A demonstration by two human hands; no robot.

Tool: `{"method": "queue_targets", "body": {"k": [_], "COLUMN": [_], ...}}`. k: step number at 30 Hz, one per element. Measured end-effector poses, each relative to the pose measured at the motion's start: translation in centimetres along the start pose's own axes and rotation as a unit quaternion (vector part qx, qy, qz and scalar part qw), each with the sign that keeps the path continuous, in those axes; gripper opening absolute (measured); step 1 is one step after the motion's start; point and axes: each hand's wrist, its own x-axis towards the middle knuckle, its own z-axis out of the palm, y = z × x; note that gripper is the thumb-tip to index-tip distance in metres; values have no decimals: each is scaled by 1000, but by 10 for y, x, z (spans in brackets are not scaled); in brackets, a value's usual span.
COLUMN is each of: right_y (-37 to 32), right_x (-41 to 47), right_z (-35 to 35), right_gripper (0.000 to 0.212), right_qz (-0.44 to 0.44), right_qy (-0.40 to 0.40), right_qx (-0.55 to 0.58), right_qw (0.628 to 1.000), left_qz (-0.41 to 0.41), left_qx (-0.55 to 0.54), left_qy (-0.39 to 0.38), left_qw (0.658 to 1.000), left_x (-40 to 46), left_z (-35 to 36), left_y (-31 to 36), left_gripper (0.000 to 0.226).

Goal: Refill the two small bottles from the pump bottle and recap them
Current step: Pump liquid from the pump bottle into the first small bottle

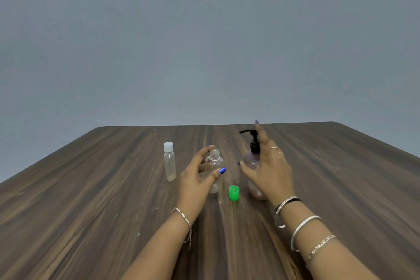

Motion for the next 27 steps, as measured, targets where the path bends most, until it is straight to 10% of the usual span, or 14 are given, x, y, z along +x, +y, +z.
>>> {"method": "queue_targets", "body": {"k": [27], "right_y": [-8], "right_x": [-3], "right_z": [-1], "right_gripper": [86], "right_qz": [-66], "right_qy": [-16], "right_qx": [-27], "right_qw": [997], "left_qz": [48], "left_qx": [67], "left_qy": [63], "left_qw": [995], "left_x": [22], "left_z": [27], "left_y": [16], "left_gripper": [46]}}
